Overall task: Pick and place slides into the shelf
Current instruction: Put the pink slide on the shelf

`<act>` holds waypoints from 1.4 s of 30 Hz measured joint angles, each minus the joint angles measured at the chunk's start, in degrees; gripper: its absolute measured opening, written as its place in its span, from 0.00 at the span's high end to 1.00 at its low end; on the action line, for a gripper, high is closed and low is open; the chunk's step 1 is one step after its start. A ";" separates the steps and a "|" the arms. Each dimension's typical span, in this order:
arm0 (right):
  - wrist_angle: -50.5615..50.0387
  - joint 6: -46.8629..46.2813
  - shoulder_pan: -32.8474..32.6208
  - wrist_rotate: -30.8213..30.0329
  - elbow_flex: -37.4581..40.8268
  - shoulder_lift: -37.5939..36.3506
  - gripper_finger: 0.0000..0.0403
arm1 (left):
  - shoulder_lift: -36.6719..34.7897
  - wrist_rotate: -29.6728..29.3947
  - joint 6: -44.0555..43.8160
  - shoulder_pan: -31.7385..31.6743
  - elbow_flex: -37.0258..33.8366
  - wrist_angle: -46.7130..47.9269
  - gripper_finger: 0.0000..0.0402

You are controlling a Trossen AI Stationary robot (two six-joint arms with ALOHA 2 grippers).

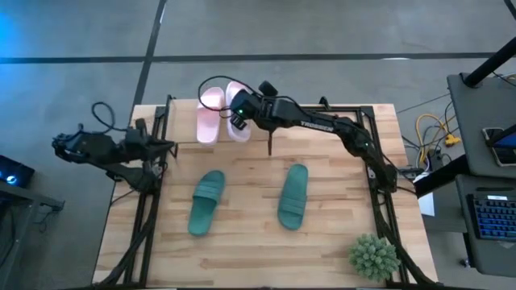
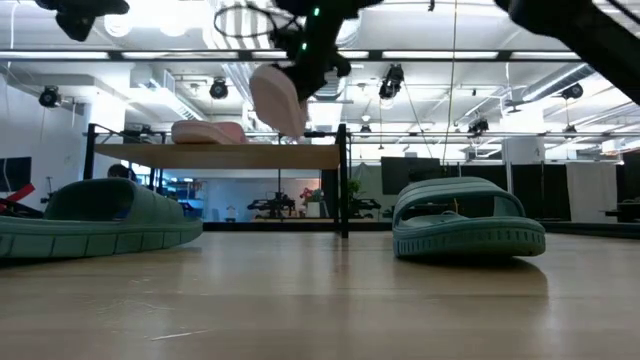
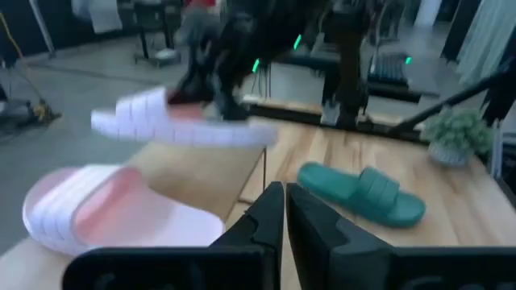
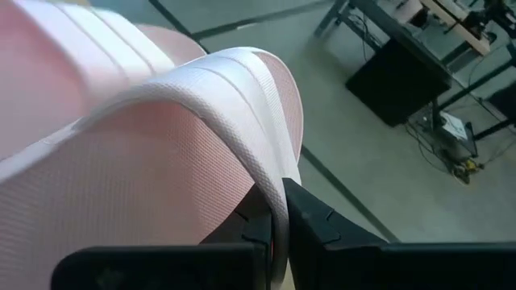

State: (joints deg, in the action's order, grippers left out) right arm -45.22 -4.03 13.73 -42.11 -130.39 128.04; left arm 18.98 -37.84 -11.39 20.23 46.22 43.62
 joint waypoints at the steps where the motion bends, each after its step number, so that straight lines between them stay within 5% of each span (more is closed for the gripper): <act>1: -0.05 -0.06 0.65 0.06 0.00 0.62 0.97 | -0.97 -0.03 0.47 0.00 0.04 -0.13 0.99; 13: 2.80 1.31 2.12 2.91 -0.74 5.63 0.97 | -9.57 -4.40 1.53 0.00 0.24 -0.98 0.99; 25: 4.99 -1.51 2.06 3.92 -1.38 5.61 0.96 | -6.30 -9.72 5.80 0.00 0.17 -6.77 0.99; 42: 2.74 -3.60 0.76 6.99 -3.66 5.61 0.63 | -4.84 -10.55 6.00 0.00 0.35 -7.11 0.99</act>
State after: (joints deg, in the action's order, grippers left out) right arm -42.48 -7.63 14.49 -35.12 -134.04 133.64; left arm 14.14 -48.39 -5.39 20.23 46.57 36.51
